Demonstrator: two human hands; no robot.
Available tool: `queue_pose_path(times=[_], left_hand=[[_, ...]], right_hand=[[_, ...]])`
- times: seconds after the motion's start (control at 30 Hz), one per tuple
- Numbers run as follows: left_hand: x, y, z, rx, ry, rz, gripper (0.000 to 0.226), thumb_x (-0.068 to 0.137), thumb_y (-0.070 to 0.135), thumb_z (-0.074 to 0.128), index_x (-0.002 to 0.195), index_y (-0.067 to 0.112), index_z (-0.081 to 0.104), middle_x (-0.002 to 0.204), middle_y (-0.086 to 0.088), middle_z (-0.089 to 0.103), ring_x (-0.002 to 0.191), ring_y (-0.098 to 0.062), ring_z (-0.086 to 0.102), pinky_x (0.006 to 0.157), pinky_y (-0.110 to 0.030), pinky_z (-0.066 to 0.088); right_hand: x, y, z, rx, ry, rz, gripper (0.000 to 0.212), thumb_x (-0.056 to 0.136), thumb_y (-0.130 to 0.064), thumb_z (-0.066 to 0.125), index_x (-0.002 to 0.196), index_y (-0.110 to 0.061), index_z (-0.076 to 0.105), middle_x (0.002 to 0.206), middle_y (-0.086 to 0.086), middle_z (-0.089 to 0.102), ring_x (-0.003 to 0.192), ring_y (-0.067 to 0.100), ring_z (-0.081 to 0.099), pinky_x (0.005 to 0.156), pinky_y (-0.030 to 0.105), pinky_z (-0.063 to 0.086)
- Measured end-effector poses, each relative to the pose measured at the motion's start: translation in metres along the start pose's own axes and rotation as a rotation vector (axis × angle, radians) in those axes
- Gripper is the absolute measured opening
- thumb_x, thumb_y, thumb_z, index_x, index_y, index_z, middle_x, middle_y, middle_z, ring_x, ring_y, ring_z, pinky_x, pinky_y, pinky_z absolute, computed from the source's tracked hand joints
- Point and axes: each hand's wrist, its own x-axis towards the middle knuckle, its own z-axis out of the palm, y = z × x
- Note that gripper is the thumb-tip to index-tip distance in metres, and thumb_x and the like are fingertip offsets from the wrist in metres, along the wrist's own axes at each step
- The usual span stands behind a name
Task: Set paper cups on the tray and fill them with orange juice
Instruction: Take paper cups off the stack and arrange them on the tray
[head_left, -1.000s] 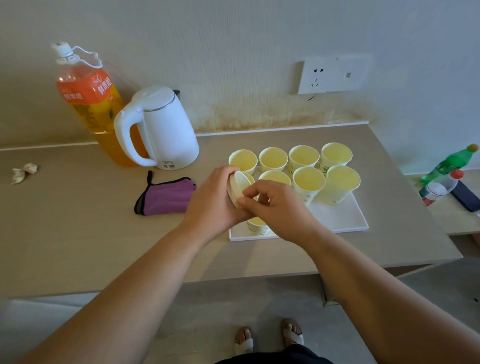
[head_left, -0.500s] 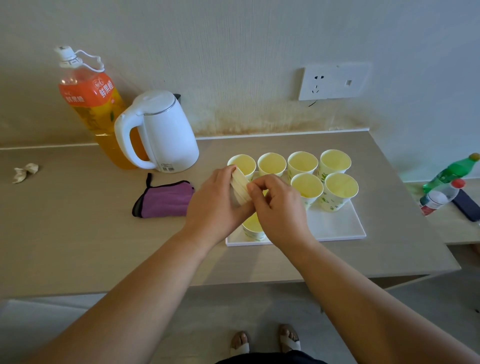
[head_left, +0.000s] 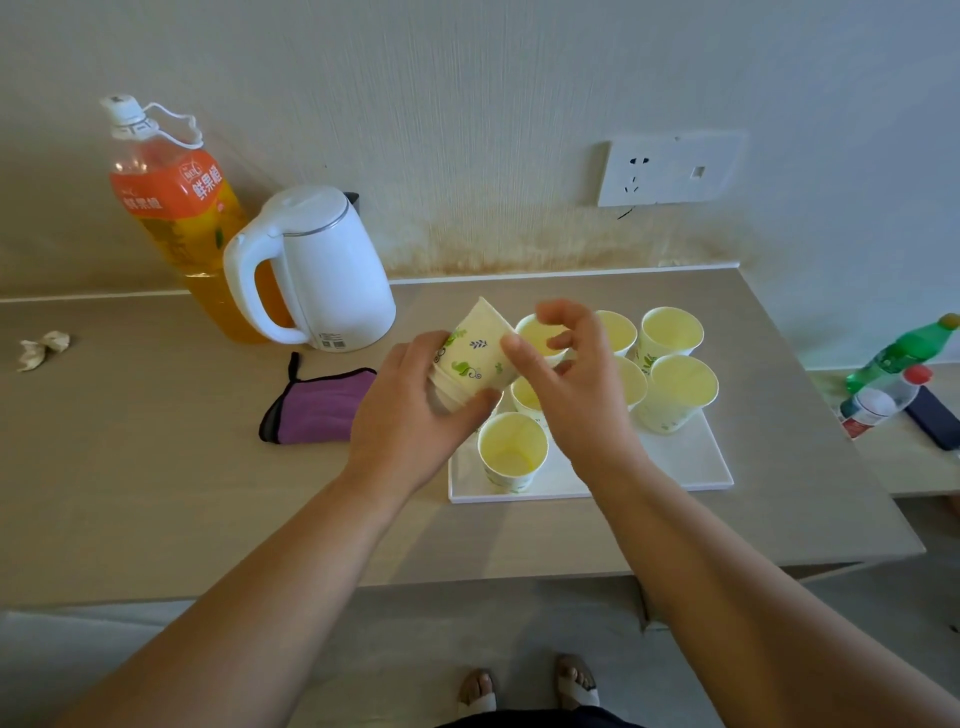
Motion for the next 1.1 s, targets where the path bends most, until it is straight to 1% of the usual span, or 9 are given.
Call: queue_pose_path(times=[0.07,0.1,0.2,0.3,0.43,0.5,0.6,0.77,1.1], left_hand=[[0.002,0.003,0.001,-0.031,0.009,0.000,0.066,0.063,0.057,0.065,0.121,0.028,0.053,0.109,0.007,0.056,0.097,-0.009,0.053,0.078,-0.031,0.046],[0.003,0.005,0.001,-0.038,0.000,0.011,0.069,0.061,0.061,0.064,0.121,0.029,0.054,0.109,0.008,0.056,0.099,-0.009,0.054,0.080,-0.032,0.048],[0.004,0.010,0.003,-0.051,-0.067,0.053,0.078,0.055,0.068,0.058,0.124,0.032,0.052,0.114,0.009,0.057,0.104,-0.007,0.055,0.084,-0.033,0.050],[0.007,0.012,0.005,-0.065,-0.083,0.050,0.079,0.059,0.061,0.070,0.128,0.030,0.049,0.118,0.008,0.057,0.108,-0.010,0.055,0.089,-0.035,0.049],[0.013,0.007,0.006,-0.082,-0.056,0.020,0.068,0.073,0.042,0.079,0.131,0.025,0.047,0.121,0.007,0.055,0.109,-0.014,0.054,0.095,-0.038,0.045],[0.014,0.006,0.008,-0.084,-0.066,0.025,0.068,0.074,0.043,0.077,0.132,0.025,0.047,0.123,0.008,0.054,0.110,-0.014,0.053,0.096,-0.037,0.045],[0.012,0.007,0.013,-0.089,-0.095,0.031,0.069,0.074,0.043,0.077,0.133,0.026,0.046,0.126,0.008,0.053,0.113,-0.012,0.052,0.096,-0.034,0.043],[0.013,0.009,0.014,-0.080,-0.117,0.057,0.070,0.074,0.043,0.078,0.134,0.025,0.047,0.127,0.008,0.053,0.114,-0.013,0.052,0.096,-0.034,0.044],[0.008,0.010,0.013,-0.049,-0.137,0.079,0.071,0.072,0.044,0.078,0.133,0.025,0.048,0.126,0.007,0.054,0.110,-0.011,0.051,0.091,-0.028,0.042]], right_hand=[[0.005,0.002,-0.002,0.262,-0.082,0.269,0.086,0.065,-0.046,0.080,0.136,-0.023,0.039,0.128,-0.007,0.051,0.114,0.006,0.052,0.094,0.025,0.043],[0.007,0.004,-0.005,0.401,-0.169,0.364,0.097,0.062,-0.046,0.080,0.142,-0.018,0.033,0.131,-0.001,0.053,0.116,0.012,0.054,0.100,0.032,0.044],[0.007,0.007,-0.012,0.554,-0.352,0.364,0.064,0.070,-0.033,0.077,0.124,-0.010,0.054,0.113,0.008,0.066,0.105,0.021,0.063,0.095,0.037,0.049],[0.009,0.014,-0.029,0.619,-0.165,0.277,0.046,0.072,-0.022,0.070,0.115,-0.015,0.055,0.103,0.006,0.068,0.099,0.023,0.066,0.088,0.040,0.053],[0.000,0.037,-0.059,0.414,0.110,0.122,0.075,0.064,-0.023,0.078,0.129,-0.016,0.042,0.114,0.000,0.062,0.104,0.012,0.064,0.086,0.030,0.054],[-0.014,0.053,-0.068,0.289,0.149,0.091,0.072,0.066,-0.016,0.079,0.125,-0.021,0.040,0.115,-0.006,0.055,0.101,0.001,0.060,0.081,0.021,0.052],[-0.032,0.075,-0.074,0.161,0.073,0.094,0.070,0.069,-0.012,0.082,0.119,-0.030,0.037,0.116,-0.009,0.049,0.101,-0.002,0.057,0.082,0.017,0.051],[-0.042,0.106,-0.069,-0.008,-0.008,0.133,0.072,0.071,-0.021,0.083,0.115,-0.049,0.034,0.122,-0.018,0.045,0.116,0.007,0.049,0.092,0.026,0.047],[-0.040,0.134,-0.063,-0.066,-0.025,0.191,0.072,0.070,-0.013,0.083,0.124,-0.028,0.038,0.117,-0.020,0.047,0.115,0.010,0.048,0.101,0.037,0.045]])
